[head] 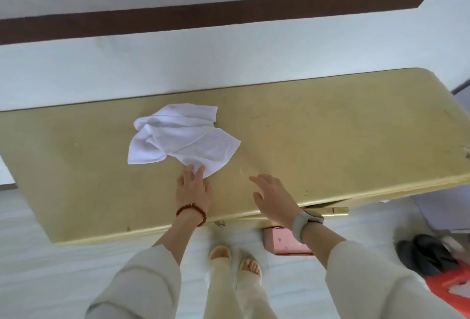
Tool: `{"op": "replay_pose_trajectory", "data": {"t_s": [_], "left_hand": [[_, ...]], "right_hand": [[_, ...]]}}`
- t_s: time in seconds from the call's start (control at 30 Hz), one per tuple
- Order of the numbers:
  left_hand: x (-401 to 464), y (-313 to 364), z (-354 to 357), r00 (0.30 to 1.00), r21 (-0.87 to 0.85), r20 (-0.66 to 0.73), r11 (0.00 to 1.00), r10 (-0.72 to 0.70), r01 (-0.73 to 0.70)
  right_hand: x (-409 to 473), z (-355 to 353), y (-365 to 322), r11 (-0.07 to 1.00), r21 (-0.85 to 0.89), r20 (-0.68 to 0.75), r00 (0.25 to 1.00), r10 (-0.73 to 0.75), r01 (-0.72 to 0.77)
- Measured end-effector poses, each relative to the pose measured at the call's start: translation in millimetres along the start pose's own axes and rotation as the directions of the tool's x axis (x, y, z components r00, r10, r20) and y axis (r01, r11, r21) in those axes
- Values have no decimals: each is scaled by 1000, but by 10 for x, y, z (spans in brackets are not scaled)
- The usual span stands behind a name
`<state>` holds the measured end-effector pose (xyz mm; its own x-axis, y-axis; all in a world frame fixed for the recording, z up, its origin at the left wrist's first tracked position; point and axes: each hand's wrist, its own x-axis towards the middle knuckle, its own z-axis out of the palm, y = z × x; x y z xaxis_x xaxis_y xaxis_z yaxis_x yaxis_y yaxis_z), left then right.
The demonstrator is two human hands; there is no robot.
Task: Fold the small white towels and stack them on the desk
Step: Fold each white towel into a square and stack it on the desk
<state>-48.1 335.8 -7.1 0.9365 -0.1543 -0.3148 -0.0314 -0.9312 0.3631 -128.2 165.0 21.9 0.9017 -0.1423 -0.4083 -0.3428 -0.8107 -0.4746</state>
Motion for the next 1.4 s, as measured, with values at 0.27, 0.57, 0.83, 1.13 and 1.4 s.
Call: {"op": "replay_pose_trajectory", "data": {"t_s": [0.27, 0.57, 0.83, 1.13, 1.4], "left_hand": [[240, 61, -129, 988, -306, -152, 951, -13, -35], [234, 327, -688, 951, -526, -216, 794, 222, -305], [581, 665, -1297, 914, -578, -120, 722, 387, -381], [982, 1683, -1736, 788, -487, -81, 666, 610, -565], [1043, 2595, -2125, 609, -425, -73, 527, 790, -736]], "right_hand": [[233, 155, 106, 945, -322, 134, 991, -16, 59], [483, -302, -374, 999, 40, -65, 998, -18, 21], [546, -786, -677, 972, 235, -289, 955, 60, 10], [421, -1980, -432, 978, -205, -585, 806, -87, -43], [301, -2712, -30, 936, -342, -741, 637, -215, -82]]}}
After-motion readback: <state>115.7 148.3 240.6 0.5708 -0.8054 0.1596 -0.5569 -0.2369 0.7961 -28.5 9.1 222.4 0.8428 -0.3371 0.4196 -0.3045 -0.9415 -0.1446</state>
